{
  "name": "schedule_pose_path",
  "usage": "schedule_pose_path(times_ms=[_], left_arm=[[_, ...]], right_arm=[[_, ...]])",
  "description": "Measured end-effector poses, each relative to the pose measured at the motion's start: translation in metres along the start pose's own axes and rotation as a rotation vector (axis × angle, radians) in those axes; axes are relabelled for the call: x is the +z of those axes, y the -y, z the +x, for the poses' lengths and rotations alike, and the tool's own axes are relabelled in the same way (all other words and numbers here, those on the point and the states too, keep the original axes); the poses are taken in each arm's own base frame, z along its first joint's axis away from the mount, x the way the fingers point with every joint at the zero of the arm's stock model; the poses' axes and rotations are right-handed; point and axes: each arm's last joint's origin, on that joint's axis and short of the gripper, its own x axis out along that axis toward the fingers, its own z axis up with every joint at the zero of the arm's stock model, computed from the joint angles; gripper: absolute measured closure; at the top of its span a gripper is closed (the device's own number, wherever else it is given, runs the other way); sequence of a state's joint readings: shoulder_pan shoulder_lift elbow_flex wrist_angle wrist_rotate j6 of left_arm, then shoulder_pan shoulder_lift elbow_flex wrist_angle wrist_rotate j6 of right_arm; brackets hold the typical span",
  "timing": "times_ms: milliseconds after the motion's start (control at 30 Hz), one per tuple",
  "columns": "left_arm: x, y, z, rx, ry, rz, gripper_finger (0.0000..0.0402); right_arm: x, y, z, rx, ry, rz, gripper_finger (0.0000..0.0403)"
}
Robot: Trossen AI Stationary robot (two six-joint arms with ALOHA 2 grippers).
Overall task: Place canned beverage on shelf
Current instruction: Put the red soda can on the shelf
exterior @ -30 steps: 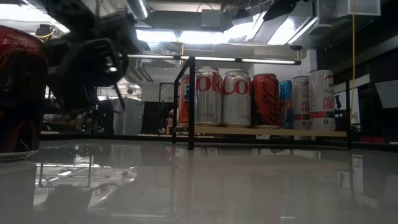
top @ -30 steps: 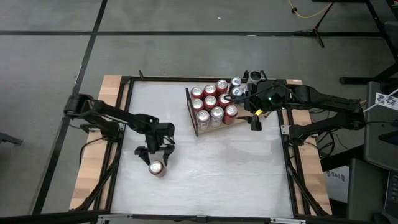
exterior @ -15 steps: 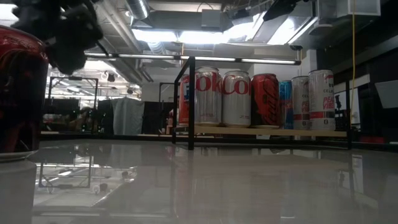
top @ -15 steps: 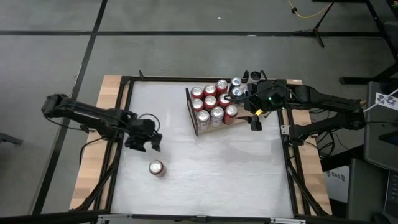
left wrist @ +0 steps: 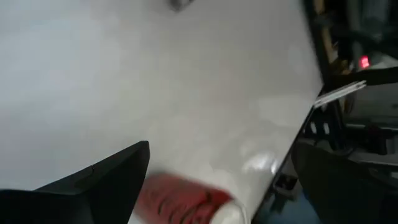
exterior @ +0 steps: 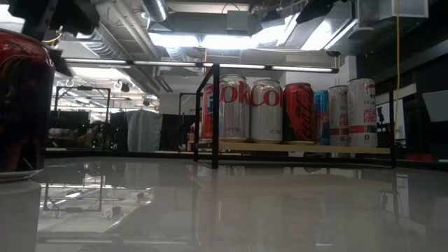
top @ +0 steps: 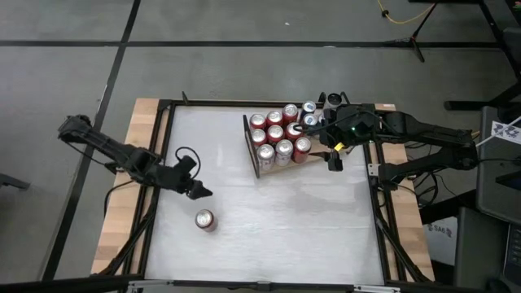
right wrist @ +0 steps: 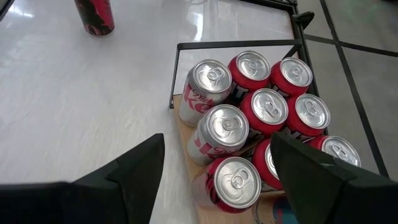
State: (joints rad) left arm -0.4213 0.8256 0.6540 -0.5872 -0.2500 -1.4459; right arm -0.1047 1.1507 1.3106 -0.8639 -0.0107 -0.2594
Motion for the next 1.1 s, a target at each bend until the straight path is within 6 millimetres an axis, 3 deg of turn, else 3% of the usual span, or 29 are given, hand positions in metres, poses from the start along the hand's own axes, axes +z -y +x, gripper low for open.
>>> schedule_pose_path(times_ms=[200,467,867,1100], left_arm=[[-0.013,0.013,-0.01,-0.043,0.101,0.155,0.0015],[-0.031,0.055,-0.013,-0.037,0.041,0.31,0.0015],[-0.056,0.109,0.007,0.352,-0.106,0.519,0.0015],[-0.071,0.112,0.032,0.507,-0.219,0.541,0.0015]], right_arm=[[0.0,0.0,0.0,0.0,0.0,0.0,0.012],[0.0,0.0,0.0,0.0,0.0,0.0,0.012],[0.0,0.0,0.0,0.0,0.0,0.0,0.012],[0.0,0.0,0.0,0.0,0.0,0.0,0.012]])
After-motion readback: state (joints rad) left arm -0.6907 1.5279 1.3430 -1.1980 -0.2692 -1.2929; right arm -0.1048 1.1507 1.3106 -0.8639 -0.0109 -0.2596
